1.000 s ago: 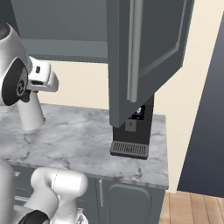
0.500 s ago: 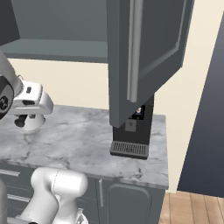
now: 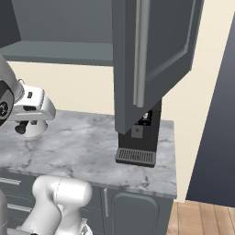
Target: Open the cabinet. Pick the dish brush and place it next to the sink. Then close the cabinet.
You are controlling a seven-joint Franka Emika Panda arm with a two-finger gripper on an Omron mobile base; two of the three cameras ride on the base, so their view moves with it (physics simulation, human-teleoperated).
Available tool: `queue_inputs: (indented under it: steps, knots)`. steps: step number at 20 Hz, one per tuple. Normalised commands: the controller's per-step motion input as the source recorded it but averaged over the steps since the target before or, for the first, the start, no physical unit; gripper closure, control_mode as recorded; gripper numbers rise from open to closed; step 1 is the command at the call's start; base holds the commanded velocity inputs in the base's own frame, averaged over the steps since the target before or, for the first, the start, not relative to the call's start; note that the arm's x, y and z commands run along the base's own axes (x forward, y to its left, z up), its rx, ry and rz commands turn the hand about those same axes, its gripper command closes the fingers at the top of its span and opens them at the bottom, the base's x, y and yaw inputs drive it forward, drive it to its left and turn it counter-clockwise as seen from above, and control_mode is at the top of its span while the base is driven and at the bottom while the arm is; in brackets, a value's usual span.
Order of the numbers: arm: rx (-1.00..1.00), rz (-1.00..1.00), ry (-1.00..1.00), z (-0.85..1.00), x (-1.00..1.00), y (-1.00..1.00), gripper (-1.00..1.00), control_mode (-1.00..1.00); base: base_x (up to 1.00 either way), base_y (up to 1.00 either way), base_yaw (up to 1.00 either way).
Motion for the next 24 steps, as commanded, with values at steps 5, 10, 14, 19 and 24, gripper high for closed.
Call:
queue_inputs:
  steps: [5,10,14,19,24]
  knots:
    - [0.00,0.00,0.00,0.00,0.00,0.00,1.00,-1.00,0.00,0.00,0.00]
    - [0.00,0.00,0.00,0.00,0.00,0.00,1.00,-1.00,0.00,0.00,0.00]
    - [0.00,0.00,0.00,0.00,0.00,0.00,1.00,1.00,-0.23,0.00,0.00]
    - [0.00,0.00,0.00,0.00,0.00,0.00,1.00,1.00,-1.00,0.00,0.00]
    - [0.00,0.00,0.00,0.00,0.00,0.00,1.00,1.00,-0.79,0.01,0.14]
